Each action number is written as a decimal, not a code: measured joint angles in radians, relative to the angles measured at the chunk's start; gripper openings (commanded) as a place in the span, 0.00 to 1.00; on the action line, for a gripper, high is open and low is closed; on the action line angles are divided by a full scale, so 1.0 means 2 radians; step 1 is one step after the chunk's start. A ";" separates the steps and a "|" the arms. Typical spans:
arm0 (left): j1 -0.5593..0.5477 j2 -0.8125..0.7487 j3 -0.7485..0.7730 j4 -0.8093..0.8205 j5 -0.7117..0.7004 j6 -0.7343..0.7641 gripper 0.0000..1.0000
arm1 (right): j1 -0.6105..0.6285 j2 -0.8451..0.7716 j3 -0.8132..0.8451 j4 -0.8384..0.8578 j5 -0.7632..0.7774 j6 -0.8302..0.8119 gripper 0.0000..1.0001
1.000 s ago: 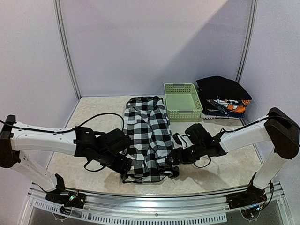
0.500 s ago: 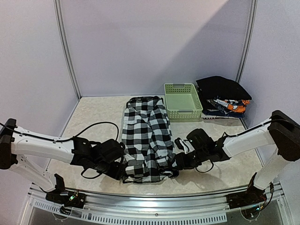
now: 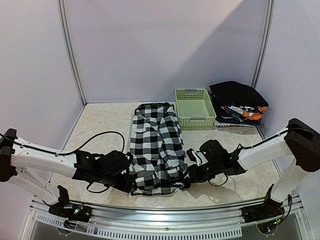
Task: Fold and stack the mixed laundry pile
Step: Pick up the rectangle-folded shirt.
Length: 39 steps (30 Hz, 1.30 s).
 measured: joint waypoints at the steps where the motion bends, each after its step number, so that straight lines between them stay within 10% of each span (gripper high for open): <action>1: 0.000 -0.002 -0.002 0.004 0.003 -0.001 0.65 | 0.000 0.001 0.000 0.002 0.000 0.000 0.35; 23: -0.002 0.035 -0.030 0.088 0.062 -0.032 0.00 | 0.000 0.013 -0.025 0.053 -0.012 0.019 0.00; 39: -0.067 -0.034 0.018 -0.017 0.030 -0.042 0.00 | 0.035 -0.057 -0.029 -0.027 -0.004 0.031 0.00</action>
